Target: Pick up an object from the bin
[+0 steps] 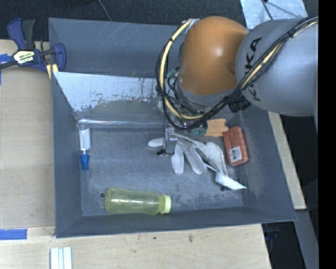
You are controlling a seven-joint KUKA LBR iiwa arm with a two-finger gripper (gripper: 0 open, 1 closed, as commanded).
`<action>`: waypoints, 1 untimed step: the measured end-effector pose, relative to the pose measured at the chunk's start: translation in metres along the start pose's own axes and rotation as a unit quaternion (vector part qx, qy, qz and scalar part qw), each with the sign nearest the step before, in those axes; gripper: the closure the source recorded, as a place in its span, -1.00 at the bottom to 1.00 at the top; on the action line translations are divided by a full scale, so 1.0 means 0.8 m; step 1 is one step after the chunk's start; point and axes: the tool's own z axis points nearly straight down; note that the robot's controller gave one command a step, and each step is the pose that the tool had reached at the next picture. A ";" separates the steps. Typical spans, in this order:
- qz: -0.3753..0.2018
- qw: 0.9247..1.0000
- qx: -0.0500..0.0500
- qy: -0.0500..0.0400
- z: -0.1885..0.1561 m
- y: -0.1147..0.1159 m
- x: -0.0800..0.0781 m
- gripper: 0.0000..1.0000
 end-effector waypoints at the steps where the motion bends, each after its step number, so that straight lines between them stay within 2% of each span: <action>1: 0.003 1.000 -0.001 -0.009 -0.036 -0.009 -0.021 -1.00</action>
Offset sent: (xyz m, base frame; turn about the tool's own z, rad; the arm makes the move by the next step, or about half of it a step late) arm 0.0314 -0.0461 -0.0618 -0.0625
